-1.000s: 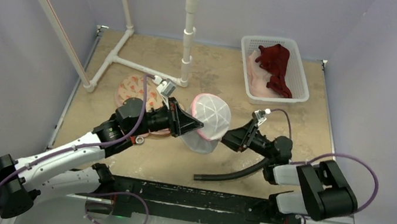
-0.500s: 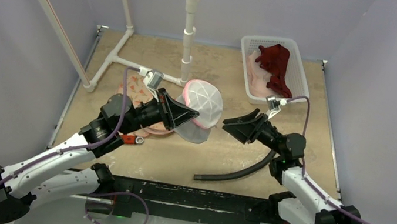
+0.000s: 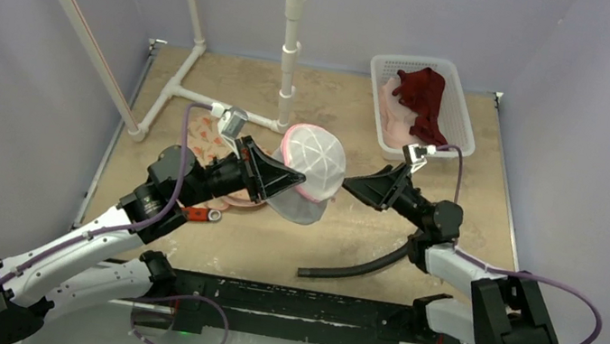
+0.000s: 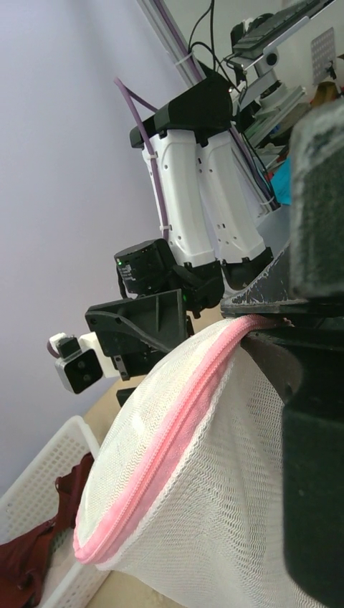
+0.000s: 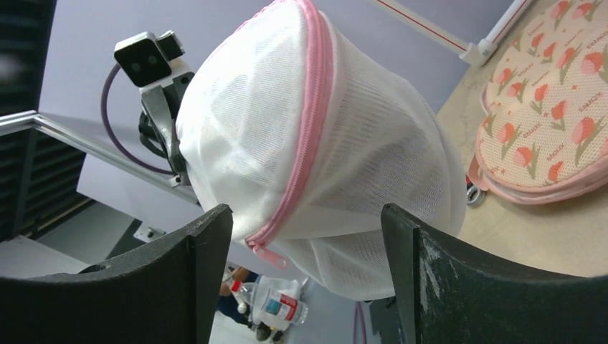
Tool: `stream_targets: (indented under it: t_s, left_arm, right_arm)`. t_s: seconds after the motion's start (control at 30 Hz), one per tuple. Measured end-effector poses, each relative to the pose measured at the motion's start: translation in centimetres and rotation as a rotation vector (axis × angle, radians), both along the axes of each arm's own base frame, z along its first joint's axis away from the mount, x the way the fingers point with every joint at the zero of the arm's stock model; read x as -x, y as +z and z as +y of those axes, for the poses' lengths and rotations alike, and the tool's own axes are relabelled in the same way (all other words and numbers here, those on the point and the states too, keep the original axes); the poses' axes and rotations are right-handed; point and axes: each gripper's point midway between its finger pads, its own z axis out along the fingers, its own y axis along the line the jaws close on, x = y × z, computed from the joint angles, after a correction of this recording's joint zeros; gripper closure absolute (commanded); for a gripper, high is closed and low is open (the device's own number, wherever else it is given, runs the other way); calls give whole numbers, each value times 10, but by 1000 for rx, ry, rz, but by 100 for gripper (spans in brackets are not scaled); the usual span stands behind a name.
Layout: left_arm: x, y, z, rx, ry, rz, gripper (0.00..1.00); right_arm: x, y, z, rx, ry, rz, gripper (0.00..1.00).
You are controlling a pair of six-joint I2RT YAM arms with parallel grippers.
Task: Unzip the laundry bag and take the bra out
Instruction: Pick up the laundry bag at the center of the board, then unzip the laundry bag at the center of the board.
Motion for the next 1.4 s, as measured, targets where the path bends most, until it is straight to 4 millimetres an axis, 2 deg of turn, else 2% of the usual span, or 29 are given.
stream_targets:
  t_s: [0.3,0.5,0.6,0.9,0.93,0.97,1.0,1.07,1.13,1.23,1.3,1.4]
  left_arm:
    - [3,11,-3,42,-25,-9,100]
    - [2,11,-6,59,-35,0,100]
    - [1,5,-9,58,-38,12,100]
    - [-4,-9,-16,52,-47,45,100]
    - [-4,-9,-16,51,-45,46,95]
    - [-4,-9,-15,52,-42,46,84]
    - [-6,-9,-15,53,-35,46,69]
    - [-9,-12,-13,41,-14,48,47]
    - [-17,-23,-9,10,40,87,37]
    - [-28,-47,2,-55,140,166,30]
    - [-33,-61,12,-83,204,222,29]
    - [-28,-75,26,-39,252,290,29]
  right_arm:
    - [-4,5,1,-26,9,29,35]
    - [-5,6,2,-36,19,49,36]
    - [-5,9,4,-41,30,55,37]
    - [-5,13,8,-52,49,71,81]
    - [-5,13,8,-52,50,71,87]
    - [-5,13,8,-52,49,70,95]
    - [-5,13,8,-51,48,67,100]
    - [-4,15,7,-51,47,56,100]
    - [0,20,6,-48,40,14,100]
    - [5,30,4,-11,3,-97,100]
    - [2,40,1,38,-66,-177,100]
    - [-4,59,-4,95,-175,-277,100]
